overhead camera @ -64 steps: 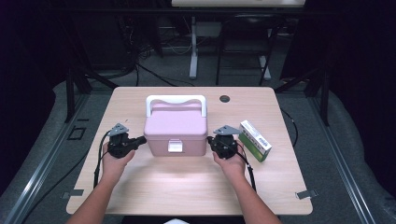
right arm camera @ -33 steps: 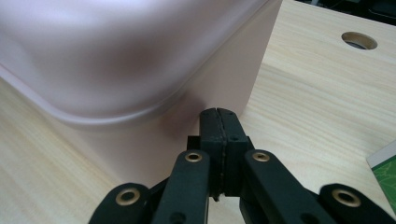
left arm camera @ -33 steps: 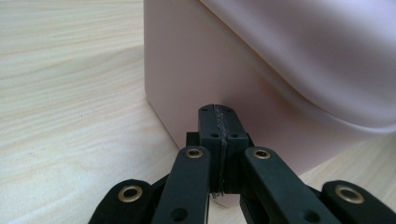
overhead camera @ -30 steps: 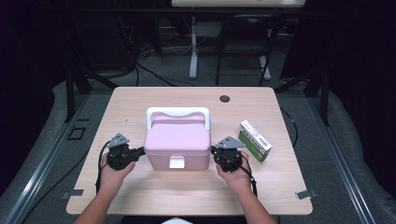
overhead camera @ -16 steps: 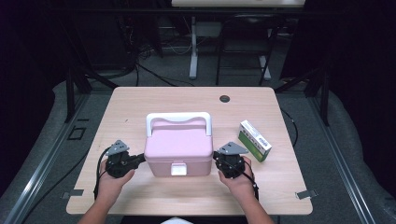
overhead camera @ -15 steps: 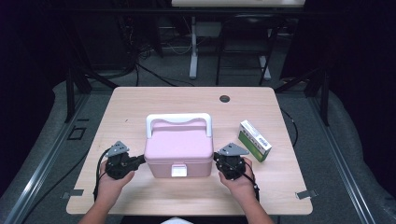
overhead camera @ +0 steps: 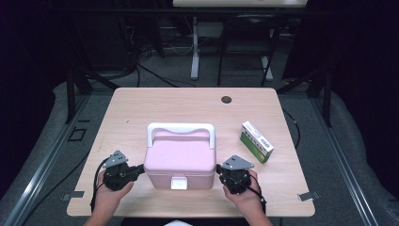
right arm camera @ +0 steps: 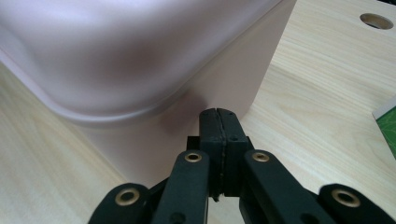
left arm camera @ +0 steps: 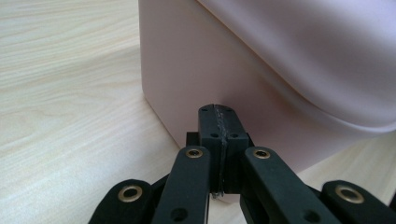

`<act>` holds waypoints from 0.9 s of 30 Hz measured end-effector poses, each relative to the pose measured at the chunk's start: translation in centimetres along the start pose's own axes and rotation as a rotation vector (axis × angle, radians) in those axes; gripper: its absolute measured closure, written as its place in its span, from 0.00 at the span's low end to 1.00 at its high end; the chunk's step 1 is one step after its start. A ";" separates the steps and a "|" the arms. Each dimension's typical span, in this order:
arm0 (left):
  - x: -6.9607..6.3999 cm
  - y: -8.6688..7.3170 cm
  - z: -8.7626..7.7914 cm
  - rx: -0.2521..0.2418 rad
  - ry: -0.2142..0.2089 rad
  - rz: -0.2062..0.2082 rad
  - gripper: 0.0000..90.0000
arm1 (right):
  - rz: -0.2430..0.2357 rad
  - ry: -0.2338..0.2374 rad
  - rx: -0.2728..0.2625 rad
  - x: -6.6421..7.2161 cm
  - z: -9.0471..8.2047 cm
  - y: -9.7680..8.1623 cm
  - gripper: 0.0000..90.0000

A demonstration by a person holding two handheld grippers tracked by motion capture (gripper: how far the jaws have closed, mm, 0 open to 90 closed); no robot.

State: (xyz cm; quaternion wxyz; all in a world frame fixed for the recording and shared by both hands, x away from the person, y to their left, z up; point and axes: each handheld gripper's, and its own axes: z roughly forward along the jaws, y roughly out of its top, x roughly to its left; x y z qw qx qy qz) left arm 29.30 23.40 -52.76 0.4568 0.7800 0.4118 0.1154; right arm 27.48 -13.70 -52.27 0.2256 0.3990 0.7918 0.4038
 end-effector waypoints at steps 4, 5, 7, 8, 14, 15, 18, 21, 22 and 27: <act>-0.6 -0.5 -0.5 0.001 -0.003 -0.002 1.00 | -0.004 0.015 0.003 0.4 -0.7 -0.4 1.00; -0.8 -0.6 -0.6 0.000 -0.003 -0.004 1.00 | -0.006 0.018 0.006 0.5 -0.9 -0.5 1.00; -1.1 -0.8 -0.9 0.005 -0.005 -0.004 1.00 | -0.004 0.019 0.005 0.7 -1.4 -0.9 1.00; -1.3 -1.0 -1.0 0.004 -0.006 -0.003 1.00 | -0.004 0.019 0.005 0.7 -1.4 -0.9 1.00; -1.8 -1.3 -1.3 0.003 -0.022 -0.007 1.00 | 0.000 0.022 0.009 0.9 -2.0 -1.2 1.00; -1.8 -1.4 -1.3 0.005 -0.026 -0.005 1.00 | -0.003 0.023 0.008 1.0 -2.0 -1.3 1.00; -1.7 -1.4 -1.4 0.006 -0.033 -0.008 1.00 | 0.001 0.025 0.005 0.9 -2.1 -1.4 1.00; -1.4 -1.5 -1.2 0.007 -0.048 -0.012 1.00 | 0.006 0.029 0.002 0.8 -2.0 -1.3 1.00; -1.3 -1.5 -1.2 0.012 -0.048 -0.014 1.00 | 0.010 0.028 0.002 0.8 -2.0 -1.4 1.00; -0.9 -1.5 -0.9 0.018 -0.054 -0.036 0.99 | 0.025 0.020 -0.003 0.4 -1.6 -1.5 0.95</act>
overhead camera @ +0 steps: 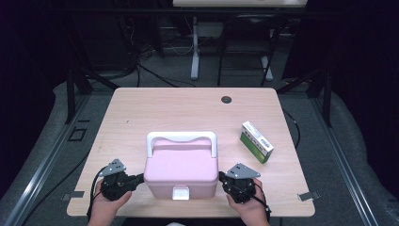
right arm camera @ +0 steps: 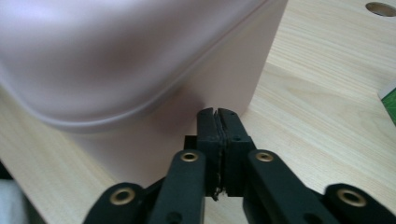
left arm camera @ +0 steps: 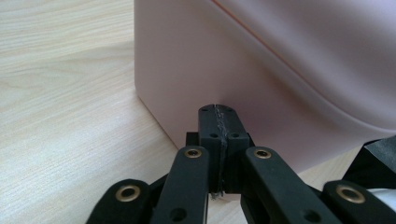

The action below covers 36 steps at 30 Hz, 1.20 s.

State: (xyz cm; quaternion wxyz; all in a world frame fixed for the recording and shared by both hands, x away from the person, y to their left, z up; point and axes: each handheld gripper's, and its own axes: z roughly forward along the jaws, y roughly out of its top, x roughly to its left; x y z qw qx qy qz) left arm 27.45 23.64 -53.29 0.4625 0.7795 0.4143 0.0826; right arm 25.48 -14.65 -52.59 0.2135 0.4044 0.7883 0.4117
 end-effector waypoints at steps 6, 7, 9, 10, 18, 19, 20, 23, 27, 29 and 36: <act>0.7 0.0 0.0 -0.003 -0.004 -0.001 0.83 | 0.027 -0.011 0.015 -0.9 0.5 -0.1 0.86; 0.8 0.1 0.0 -0.009 -0.001 0.002 0.83 | 0.027 -0.011 0.015 -0.9 0.5 -0.1 0.86; 1.1 0.1 -0.1 -0.021 0.008 -0.005 0.77 | 0.050 -0.003 0.014 -1.4 0.6 -0.2 0.83; 1.3 0.1 -0.1 -0.018 0.011 -0.015 0.73 | 0.082 0.004 0.000 -1.8 0.6 -0.3 0.79; 1.7 0.2 0.3 0.019 0.001 -0.028 0.64 | 0.095 0.044 -0.005 -2.4 0.6 -0.3 0.70; 1.8 0.3 0.3 0.020 0.002 -0.031 0.63 | 0.081 0.038 -0.011 -2.5 0.8 -0.1 0.69; 1.9 0.4 0.3 0.018 0.001 -0.032 0.62 | 0.075 0.037 -0.010 -2.5 0.8 0.1 0.68; 2.3 1.2 0.0 0.011 0.010 -0.029 0.61 | 0.091 0.056 -0.013 -3.2 0.9 1.1 0.67; 3.1 2.6 -0.2 -0.007 0.020 -0.057 0.59 | 0.104 0.059 -0.019 -3.7 0.9 2.4 0.64; 3.2 3.4 -0.4 -0.009 0.033 -0.059 0.58 | 0.124 0.064 -0.023 -3.9 0.8 2.7 0.64; 2.3 6.3 -1.9 -0.025 0.029 -0.040 0.60 | 0.148 0.047 -0.066 -5.1 -0.8 5.4 0.62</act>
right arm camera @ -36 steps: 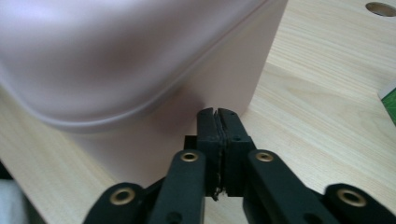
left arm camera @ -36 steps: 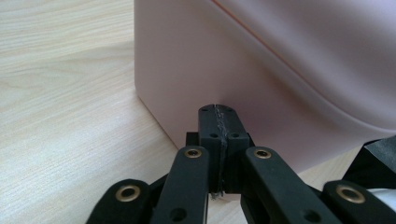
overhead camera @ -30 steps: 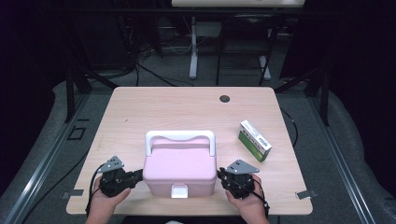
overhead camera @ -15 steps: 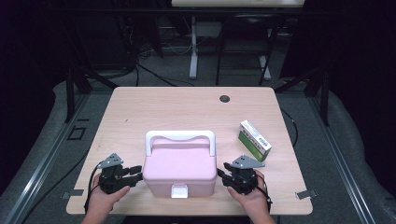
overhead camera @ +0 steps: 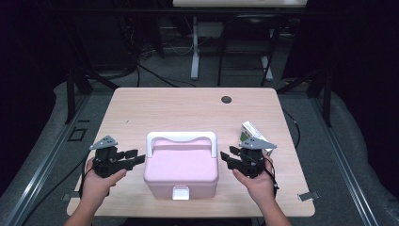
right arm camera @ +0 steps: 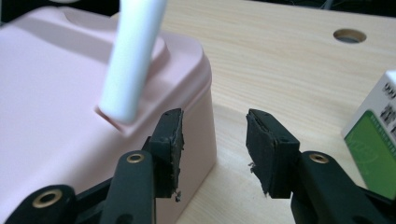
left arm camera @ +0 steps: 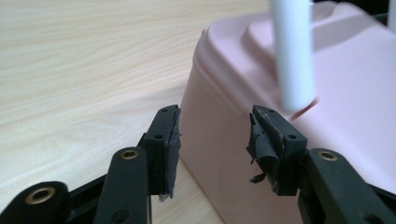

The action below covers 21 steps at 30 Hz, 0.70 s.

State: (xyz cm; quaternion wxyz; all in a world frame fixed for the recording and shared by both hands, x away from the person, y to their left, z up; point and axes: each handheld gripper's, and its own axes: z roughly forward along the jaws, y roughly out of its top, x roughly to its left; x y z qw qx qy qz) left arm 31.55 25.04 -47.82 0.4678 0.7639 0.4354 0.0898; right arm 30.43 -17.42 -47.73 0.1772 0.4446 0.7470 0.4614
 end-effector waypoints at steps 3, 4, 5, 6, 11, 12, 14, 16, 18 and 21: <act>-0.3 1.1 -0.9 -0.005 -0.014 0.004 0.61 | -0.015 0.004 -0.003 0.1 -0.6 0.7 0.63; -0.4 1.5 -1.2 -0.005 -0.022 0.002 0.61 | -0.040 0.001 0.004 0.3 -1.2 1.4 0.63; -0.6 1.8 -1.5 -0.011 -0.028 0.001 0.61 | -0.040 0.001 0.004 0.3 -1.2 1.4 0.63; -0.7 2.2 -1.9 -0.014 -0.031 0.008 0.61 | -0.053 0.001 0.011 0.4 -1.4 1.8 0.63; -1.7 4.1 -3.3 -0.037 -0.015 0.047 0.58 | -0.093 0.007 -0.007 1.2 -2.7 3.7 0.61; -1.9 4.4 -3.5 -0.041 -0.013 0.051 0.58 | -0.100 0.010 -0.013 1.4 -2.9 4.1 0.61; -2.1 5.5 -3.6 -0.040 -0.020 0.058 0.57 | -0.117 0.021 -0.031 2.0 -3.2 5.2 0.61; -2.1 5.9 -3.6 -0.038 -0.025 0.067 0.56 | -0.126 0.031 -0.032 2.3 -3.1 5.9 0.61; -2.3 7.0 -3.5 -0.028 -0.018 0.082 0.56 | -0.128 0.041 -0.028 2.5 -3.0 6.4 0.61; -2.5 7.8 -3.4 -0.023 -0.023 0.092 0.56 | -0.131 0.038 -0.029 2.7 -2.9 6.9 0.61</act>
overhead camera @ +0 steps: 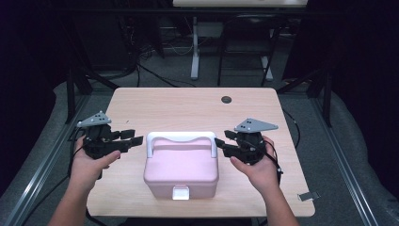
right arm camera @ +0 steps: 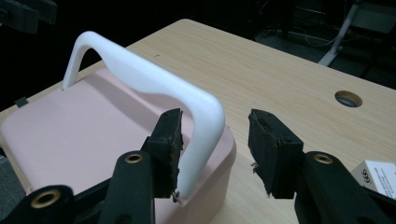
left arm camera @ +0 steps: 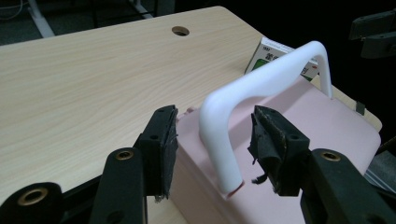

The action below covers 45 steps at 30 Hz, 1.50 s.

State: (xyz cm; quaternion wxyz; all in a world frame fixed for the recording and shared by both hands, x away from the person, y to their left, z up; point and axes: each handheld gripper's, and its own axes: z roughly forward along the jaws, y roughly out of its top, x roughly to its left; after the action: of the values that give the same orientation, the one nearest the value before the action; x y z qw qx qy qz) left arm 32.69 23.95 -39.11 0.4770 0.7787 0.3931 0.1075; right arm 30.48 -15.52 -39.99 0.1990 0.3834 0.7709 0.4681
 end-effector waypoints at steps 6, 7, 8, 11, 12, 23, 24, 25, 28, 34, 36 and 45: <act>-0.2 0.8 0.4 -0.020 -0.027 -0.009 0.56 | 0.007 -0.005 0.023 -0.4 0.5 1.4 0.60; 0.0 0.6 0.7 -0.020 -0.025 -0.008 0.56 | 0.020 0.000 0.017 -0.9 0.5 1.5 0.60; 0.0 0.6 0.7 -0.020 -0.025 -0.008 0.57 | 0.020 0.000 0.017 -0.9 0.5 1.5 0.60; 0.0 0.5 0.8 -0.033 -0.024 -0.009 0.57 | 0.034 0.004 0.000 -1.4 0.2 1.3 0.60; 0.0 0.5 0.8 -0.034 -0.031 -0.010 0.57 | 0.042 0.008 -0.007 -1.6 0.1 1.2 0.60; 0.7 -0.3 1.5 -0.006 -0.035 -0.001 0.55 | 0.041 0.005 -0.007 -1.4 0.2 0.3 0.59; 0.7 -0.4 1.7 0.000 -0.037 -0.004 0.55 | 0.041 0.005 -0.007 -1.4 0.2 0.3 0.59; 0.7 -0.5 1.8 0.006 -0.037 -0.002 0.54 | 0.041 0.012 -0.002 -1.3 0.4 0.2 0.58; 0.7 -0.7 2.1 0.021 -0.050 0.004 0.53 | 0.037 0.026 0.014 -1.3 1.1 -0.1 0.57; 0.5 -1.2 2.9 0.051 -0.074 0.001 0.56 | 0.037 0.072 0.026 -1.1 2.4 -0.8 0.56; 0.5 -1.3 3.2 0.068 -0.086 0.005 0.57 | 0.051 0.073 0.044 -1.1 2.7 -1.0 0.54; 0.5 -1.7 4.1 0.092 -0.100 -0.002 0.62 | 0.055 0.115 0.104 -0.5 4.2 -1.6 0.60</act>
State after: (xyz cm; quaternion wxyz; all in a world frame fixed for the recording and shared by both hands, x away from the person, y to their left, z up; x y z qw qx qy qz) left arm 34.34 22.02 -42.77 0.4597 0.8040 0.3739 0.0499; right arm 32.95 -13.98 -43.47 0.1211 0.3867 0.7936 0.4538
